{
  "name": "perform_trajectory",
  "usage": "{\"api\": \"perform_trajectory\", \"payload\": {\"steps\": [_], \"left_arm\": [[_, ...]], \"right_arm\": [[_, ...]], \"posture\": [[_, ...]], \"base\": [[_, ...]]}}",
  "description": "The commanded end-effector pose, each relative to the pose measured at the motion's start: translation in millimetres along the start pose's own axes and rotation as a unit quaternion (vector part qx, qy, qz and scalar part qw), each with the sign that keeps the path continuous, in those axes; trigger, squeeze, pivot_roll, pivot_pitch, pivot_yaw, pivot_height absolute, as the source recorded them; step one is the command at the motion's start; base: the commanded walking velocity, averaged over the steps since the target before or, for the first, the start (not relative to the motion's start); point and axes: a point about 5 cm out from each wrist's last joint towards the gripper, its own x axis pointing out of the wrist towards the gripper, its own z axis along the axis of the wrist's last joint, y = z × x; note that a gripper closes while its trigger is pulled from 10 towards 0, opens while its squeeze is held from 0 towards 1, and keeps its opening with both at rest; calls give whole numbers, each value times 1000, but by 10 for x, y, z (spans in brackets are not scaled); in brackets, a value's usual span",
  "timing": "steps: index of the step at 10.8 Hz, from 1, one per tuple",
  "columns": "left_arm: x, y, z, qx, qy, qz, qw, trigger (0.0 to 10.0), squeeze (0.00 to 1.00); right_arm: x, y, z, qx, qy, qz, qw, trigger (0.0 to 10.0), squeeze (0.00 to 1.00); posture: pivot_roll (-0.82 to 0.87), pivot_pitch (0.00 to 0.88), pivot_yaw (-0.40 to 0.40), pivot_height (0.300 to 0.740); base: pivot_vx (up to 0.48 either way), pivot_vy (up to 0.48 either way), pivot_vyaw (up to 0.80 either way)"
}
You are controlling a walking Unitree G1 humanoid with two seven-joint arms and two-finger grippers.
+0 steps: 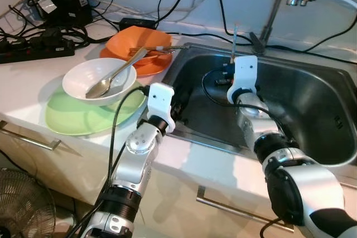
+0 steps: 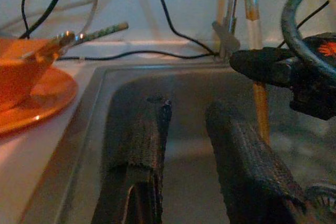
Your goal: Kitchen organization
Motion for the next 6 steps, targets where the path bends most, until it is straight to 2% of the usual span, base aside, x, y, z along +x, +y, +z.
{"api": "perform_trajectory", "payload": {"steps": [1,4,5,6], "left_arm": [[34,15,38,5,-8,3,1000,10000,0],[88,58,67,6,-14,8,1000,10000,0],[81,64,54,7,-13,9,1000,10000,0],[73,62,42,7,-13,8,1000,10000,0]], "right_arm": [[-12,5,-40,2,6,1,1000,10000,0],[5,-40,11,5,-1,-7,1000,10000,0],[4,-51,9,6,-1,-8,1000,10000,67],[4,-46,9,9,-1,-6,1000,10000,1000]], "posture": [[214,0,-55,740],[218,0,-61,740],[220,0,-61,740],[224,0,-62,740]], "base": [[0,0,0],[0,0,0],[0,0,0],[0,0,0]]}}
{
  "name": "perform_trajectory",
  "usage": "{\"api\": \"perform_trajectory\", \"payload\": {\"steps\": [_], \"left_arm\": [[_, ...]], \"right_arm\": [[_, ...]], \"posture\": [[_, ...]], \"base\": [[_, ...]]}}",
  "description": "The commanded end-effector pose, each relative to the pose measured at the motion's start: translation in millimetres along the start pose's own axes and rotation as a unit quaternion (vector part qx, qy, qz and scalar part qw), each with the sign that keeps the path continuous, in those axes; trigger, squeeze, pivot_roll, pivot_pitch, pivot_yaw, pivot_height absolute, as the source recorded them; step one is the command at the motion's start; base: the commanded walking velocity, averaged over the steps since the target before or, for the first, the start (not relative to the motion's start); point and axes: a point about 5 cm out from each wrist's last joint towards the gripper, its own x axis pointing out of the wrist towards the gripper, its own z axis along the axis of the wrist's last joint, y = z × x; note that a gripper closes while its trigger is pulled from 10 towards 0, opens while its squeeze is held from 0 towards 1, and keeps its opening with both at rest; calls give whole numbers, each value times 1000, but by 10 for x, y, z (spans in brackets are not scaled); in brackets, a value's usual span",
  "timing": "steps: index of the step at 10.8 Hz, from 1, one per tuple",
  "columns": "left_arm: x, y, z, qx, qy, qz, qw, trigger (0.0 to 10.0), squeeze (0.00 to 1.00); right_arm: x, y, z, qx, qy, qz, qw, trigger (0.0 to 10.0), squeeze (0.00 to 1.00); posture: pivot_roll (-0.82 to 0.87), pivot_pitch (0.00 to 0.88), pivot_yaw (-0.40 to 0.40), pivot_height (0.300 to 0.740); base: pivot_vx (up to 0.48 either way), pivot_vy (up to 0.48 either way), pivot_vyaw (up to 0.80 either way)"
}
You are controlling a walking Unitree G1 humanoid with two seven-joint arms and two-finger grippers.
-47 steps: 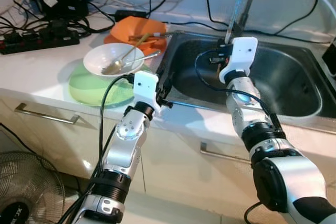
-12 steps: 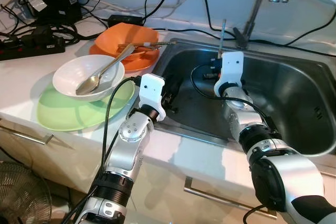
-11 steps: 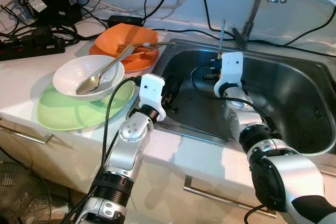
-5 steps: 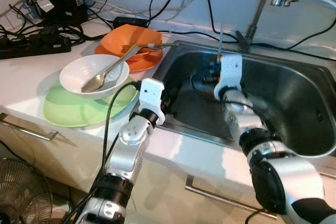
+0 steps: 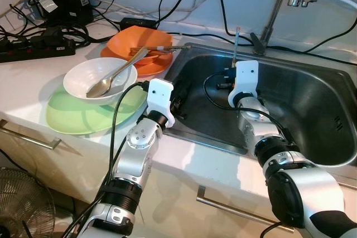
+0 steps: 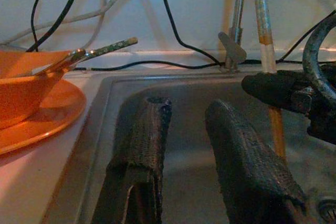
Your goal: Kitchen organization
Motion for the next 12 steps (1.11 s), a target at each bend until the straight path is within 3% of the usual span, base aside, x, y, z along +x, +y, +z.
{"api": "perform_trajectory", "payload": {"steps": [1,2,4,5,6,7,9,12], "left_arm": [[0,10,-14,1,3,1,1000,10000,0],[0,-5,-18,0,4,-2,1000,10000,0],[-3,-28,-42,-2,7,-6,1000,10000,0],[-7,-42,-57,-4,9,-9,1000,10000,0],[-9,-46,-61,-5,10,-10,1000,10000,0],[-12,-71,-78,-7,12,-13,1000,10000,0],[-13,-95,-83,-9,12,-16,1000,10000,0],[0,-116,127,60,-27,-20,998,10000,0]], "right_arm": [[17,-15,44,2,-5,1,1000,10000,1000],[32,1,85,-2,-9,2,1000,10000,0],[64,10,181,-12,-18,7,1000,10000,0],[70,11,210,-14,-23,12,1000,10000,204],[71,9,214,-15,-23,13,1000,10000,204],[75,-37,228,-23,-22,7,999,10000,1000],[77,-80,253,-25,-28,1,999,10000,0],[61,60,677,-10,-129,42,991,10000,0]], "posture": [[225,0,-61,740],[224,0,-61,740],[212,0,-61,740],[206,0,-61,740],[206,0,-61,740],[194,0,-59,740],[190,0,-58,740],[186,0,-63,740]], "base": [[0,0,0],[0,0,0],[0,0,0],[0,0,0],[0,0,0],[0,0,0],[0,0,0],[0,0,0]]}}
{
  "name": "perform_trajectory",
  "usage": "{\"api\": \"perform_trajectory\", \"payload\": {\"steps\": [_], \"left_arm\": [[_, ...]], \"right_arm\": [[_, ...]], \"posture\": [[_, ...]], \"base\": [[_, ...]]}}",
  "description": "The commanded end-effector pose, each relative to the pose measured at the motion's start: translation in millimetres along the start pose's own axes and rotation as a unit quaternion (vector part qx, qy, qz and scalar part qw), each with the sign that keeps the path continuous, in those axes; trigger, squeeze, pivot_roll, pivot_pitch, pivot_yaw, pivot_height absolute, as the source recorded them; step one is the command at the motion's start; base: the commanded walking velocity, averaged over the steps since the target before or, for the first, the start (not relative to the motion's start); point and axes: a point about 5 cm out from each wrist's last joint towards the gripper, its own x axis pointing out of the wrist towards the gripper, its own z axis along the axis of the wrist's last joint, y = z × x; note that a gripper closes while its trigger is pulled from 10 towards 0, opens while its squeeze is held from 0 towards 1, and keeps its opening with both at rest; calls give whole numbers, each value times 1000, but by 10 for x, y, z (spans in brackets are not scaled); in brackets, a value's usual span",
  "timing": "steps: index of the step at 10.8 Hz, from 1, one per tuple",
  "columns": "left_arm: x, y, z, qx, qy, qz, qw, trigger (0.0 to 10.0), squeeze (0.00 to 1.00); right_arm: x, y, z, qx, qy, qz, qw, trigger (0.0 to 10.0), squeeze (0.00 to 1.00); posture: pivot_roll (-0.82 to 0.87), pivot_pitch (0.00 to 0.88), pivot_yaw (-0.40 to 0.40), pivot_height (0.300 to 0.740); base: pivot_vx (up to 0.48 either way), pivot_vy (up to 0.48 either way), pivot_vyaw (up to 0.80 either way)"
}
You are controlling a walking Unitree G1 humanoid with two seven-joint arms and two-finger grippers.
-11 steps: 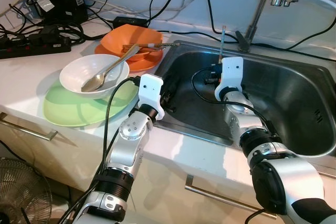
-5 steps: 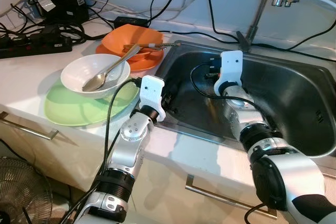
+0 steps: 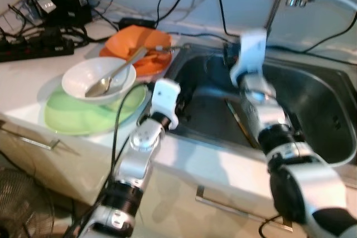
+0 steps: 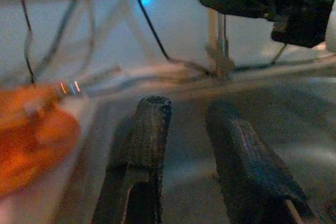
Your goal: Kitchen organization
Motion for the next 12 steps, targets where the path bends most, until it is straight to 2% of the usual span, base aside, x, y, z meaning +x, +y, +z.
{"api": "perform_trajectory", "payload": {"steps": [1,3,4,5,6,8,9,10,12], "left_arm": [[13,-8,104,18,-19,0,1000,10000,0],[22,60,275,42,-41,16,998,10000,0],[41,185,388,92,-46,42,994,10000,0],[31,228,407,104,-42,49,992,10000,0],[-7,278,359,105,-27,57,993,10000,0],[-152,509,305,98,-7,145,985,10000,0],[-220,566,279,87,-1,165,982,10000,0],[-323,617,262,58,-3,198,978,10000,0],[-483,621,214,55,-4,233,971,10000,0]], "right_arm": [[-21,13,35,5,-4,6,1000,10000,0],[-155,124,17,18,-7,22,1000,10000,0],[-335,230,-230,34,33,29,998,10000,0],[-394,264,-265,43,44,27,998,10000,0],[-411,280,-260,48,51,24,997,10000,0],[-418,276,-221,43,55,25,997,10000,0],[-421,266,-225,43,59,23,997,10000,0],[-427,263,-236,43,64,22,997,10000,0],[-438,280,-247,44,69,24,996,10000,0]], "posture": [[186,0,-64,740],[185,0,-63,740],[198,0,-63,740],[197,0,-60,740],[192,0,-53,740],[197,0,-54,740],[201,0,-57,740],[206,0,-60,740],[209,0,-63,740]], "base": [[0,0,0],[0,0,0],[0,0,0],[0,0,0],[0,0,0],[0,0,0],[0,0,0],[0,0,0],[0,0,0]]}}
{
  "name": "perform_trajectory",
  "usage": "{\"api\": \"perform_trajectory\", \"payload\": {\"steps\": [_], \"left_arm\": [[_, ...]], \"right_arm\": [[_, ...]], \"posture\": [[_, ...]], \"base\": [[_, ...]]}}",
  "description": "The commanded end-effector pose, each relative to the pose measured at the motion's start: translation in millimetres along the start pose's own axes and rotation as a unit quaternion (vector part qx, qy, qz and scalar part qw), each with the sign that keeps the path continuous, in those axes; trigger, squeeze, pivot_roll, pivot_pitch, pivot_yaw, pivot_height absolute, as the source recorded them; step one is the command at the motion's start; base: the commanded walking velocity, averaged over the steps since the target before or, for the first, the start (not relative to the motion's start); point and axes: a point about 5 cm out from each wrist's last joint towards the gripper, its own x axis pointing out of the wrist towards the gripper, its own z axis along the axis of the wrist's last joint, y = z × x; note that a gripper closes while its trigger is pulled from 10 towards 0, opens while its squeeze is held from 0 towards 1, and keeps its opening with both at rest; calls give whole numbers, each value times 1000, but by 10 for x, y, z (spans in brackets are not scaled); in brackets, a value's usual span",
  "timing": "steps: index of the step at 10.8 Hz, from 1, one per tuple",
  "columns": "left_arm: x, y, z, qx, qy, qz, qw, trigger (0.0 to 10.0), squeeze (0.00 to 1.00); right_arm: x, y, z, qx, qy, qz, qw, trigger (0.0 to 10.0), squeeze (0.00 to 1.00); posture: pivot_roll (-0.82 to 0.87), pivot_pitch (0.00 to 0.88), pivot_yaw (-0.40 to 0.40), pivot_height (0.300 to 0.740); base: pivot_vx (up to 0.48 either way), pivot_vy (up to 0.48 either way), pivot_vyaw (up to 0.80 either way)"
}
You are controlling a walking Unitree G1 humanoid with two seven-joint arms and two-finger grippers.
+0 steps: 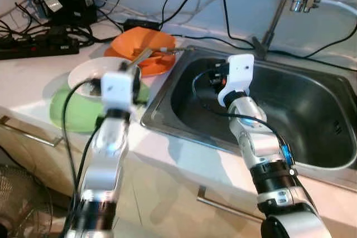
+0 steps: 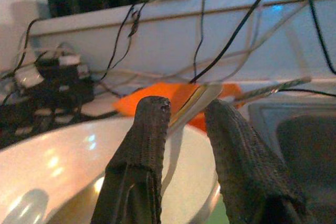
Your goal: Kitchen organization
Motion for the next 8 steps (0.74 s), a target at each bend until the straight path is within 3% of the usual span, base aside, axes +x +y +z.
{"api": "perform_trajectory", "payload": {"steps": [1,4,5,7,8], "left_arm": [[-28,1,12,-9,-1,6,1000,10000,0],[-119,54,-24,-13,9,18,1000,10000,0],[-94,35,68,7,-15,3,1000,10000,0],[-19,-96,260,14,-62,-37,997,10000,0],[5,-221,236,0,-64,-65,996,10000,0]], "right_arm": [[-8,-11,6,0,2,-2,1000,10000,0],[-9,-5,-2,2,7,-3,1000,10000,0],[-6,-11,-2,2,7,-4,1000,10000,0],[1,-3,7,8,1,-5,1000,10000,0],[9,5,4,12,-1,-7,1000,10000,0]], "posture": [[211,0,-63,740],[214,0,-64,740],[216,0,-65,740],[222,0,-63,740],[215,0,-57,740]], "base": [[0,0,0],[0,0,0],[0,0,0],[0,0,0],[0,0,0]]}}
